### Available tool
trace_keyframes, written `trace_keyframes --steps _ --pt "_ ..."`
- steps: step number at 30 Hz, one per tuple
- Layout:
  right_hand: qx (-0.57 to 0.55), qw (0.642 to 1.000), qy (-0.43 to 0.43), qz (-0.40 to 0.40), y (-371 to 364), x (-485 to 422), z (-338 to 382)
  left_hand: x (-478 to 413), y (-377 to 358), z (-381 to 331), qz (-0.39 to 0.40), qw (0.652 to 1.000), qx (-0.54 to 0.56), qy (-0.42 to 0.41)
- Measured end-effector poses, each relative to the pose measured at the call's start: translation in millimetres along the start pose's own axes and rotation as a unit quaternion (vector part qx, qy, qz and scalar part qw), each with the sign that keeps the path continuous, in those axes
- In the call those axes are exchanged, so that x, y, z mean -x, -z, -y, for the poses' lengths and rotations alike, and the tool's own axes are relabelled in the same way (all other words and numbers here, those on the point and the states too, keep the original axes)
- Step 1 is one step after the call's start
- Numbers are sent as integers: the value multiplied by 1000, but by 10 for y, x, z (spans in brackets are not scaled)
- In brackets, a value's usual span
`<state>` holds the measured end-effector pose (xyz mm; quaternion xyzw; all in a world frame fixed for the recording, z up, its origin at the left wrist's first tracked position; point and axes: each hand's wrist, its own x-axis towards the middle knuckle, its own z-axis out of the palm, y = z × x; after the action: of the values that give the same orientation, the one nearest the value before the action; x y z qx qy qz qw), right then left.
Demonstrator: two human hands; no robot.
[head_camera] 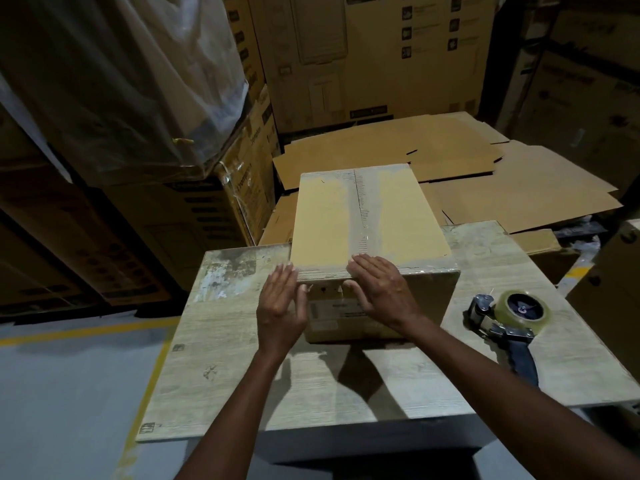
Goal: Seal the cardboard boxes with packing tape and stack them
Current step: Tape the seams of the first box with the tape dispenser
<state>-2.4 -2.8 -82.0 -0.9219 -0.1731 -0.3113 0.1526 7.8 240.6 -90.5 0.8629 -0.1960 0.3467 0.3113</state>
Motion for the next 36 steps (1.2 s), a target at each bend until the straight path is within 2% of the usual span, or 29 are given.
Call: trace_keyframes --steps 7,17,22,27,32,36 --pt "36 999 -1 -28 -159 -56 100 29 161 211 -2 993 55 103" --pt "-8 999 2 49 -27 -145 179 -96 156 56 -25 964 123 236" --pt "-25 998 -9 50 -21 -137 205 -148 130 87 9 955 167 247" --pt "-38 997 -14 58 -8 -139 200 -153 121 89 26 957 157 240" --pt "-36 997 -11 64 -3 -124 186 -52 24 -114 -50 953 108 277" --pt "-21 998 -11 66 -8 -120 191 28 -52 -271 -76 968 17 240"
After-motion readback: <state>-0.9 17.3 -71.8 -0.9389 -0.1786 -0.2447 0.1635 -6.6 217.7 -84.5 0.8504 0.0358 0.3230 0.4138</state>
